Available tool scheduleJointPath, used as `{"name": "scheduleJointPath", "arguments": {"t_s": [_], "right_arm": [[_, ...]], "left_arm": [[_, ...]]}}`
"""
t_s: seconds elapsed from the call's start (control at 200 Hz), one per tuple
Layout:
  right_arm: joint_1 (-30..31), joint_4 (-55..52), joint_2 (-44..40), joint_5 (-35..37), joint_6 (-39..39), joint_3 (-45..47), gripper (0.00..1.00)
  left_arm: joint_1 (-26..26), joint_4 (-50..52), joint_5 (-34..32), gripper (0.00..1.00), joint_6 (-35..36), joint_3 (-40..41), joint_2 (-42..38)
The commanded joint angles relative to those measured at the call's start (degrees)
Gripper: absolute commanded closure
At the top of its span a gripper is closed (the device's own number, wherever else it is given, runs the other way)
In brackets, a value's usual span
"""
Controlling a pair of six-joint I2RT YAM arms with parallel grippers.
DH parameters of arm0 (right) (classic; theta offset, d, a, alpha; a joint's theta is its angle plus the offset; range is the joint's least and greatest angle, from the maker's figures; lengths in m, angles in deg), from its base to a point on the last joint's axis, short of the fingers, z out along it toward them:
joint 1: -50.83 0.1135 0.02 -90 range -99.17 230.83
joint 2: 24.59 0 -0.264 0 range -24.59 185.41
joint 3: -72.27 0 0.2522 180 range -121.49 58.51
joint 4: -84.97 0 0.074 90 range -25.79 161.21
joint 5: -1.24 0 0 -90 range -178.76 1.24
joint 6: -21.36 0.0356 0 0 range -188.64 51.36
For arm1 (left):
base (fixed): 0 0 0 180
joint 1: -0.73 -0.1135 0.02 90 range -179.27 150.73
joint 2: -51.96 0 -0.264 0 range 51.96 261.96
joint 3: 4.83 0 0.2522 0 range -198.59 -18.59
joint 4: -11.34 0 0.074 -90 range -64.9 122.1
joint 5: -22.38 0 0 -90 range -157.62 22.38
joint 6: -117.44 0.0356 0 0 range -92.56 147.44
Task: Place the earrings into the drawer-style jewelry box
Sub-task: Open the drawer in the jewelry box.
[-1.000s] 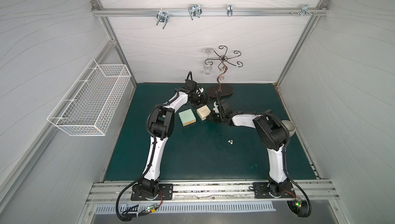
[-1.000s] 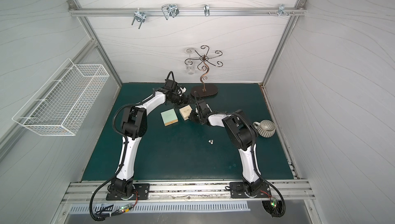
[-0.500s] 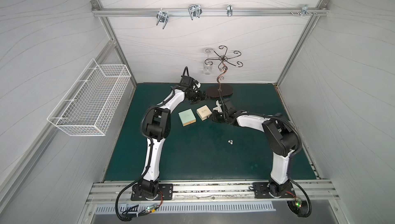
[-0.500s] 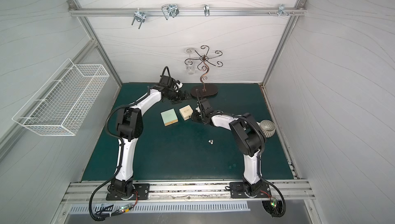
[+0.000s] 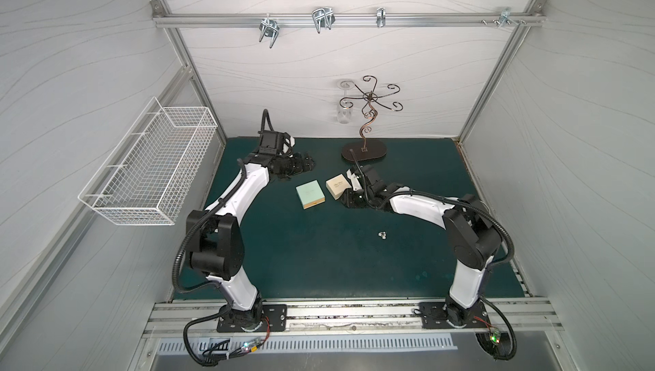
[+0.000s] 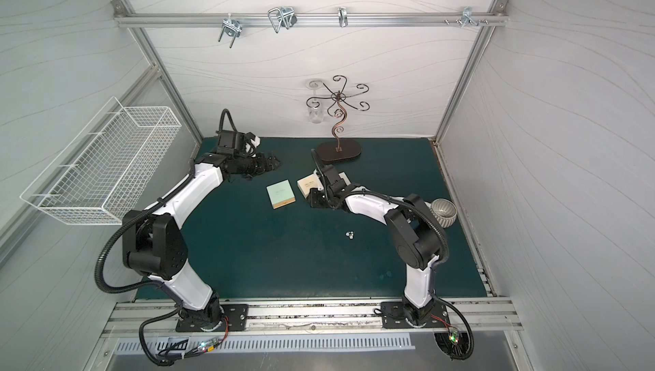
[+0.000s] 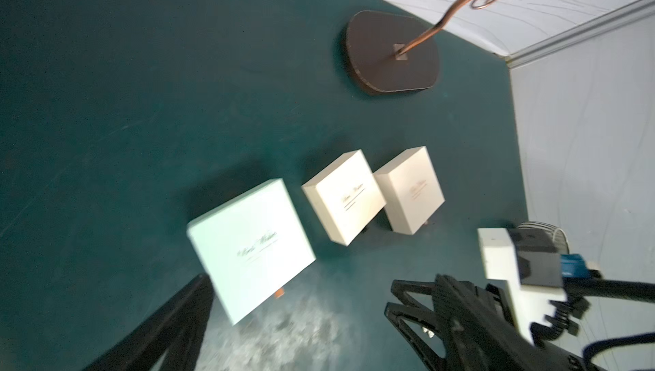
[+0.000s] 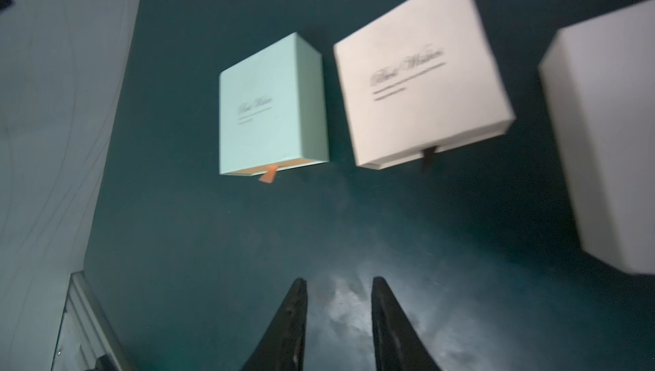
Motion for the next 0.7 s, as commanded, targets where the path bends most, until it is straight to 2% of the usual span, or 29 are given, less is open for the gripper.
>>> {"name": "scheduleJointPath", "arguments": {"t_s": [0.0, 0.195, 0.695], "right_arm": [[2.0, -0.9, 3.9, -0.9, -0.1, -3.5, 0.66], [3.5, -1.4, 9.6, -2.8, 0.7, -9.2, 0.65], [4.6, -4.2, 19.0, -4.7, 1.3, -19.1, 0.65]], "left_arm": [[-1.0, 2.2, -3.2, 0.01, 1.6, 4.2, -2.1], [-1.6, 1.3, -1.5, 0.01, 1.2, 8.1, -0.3], [-1.7, 0.6, 2.8, 0.01, 0.7, 3.6, 11.2]]}}
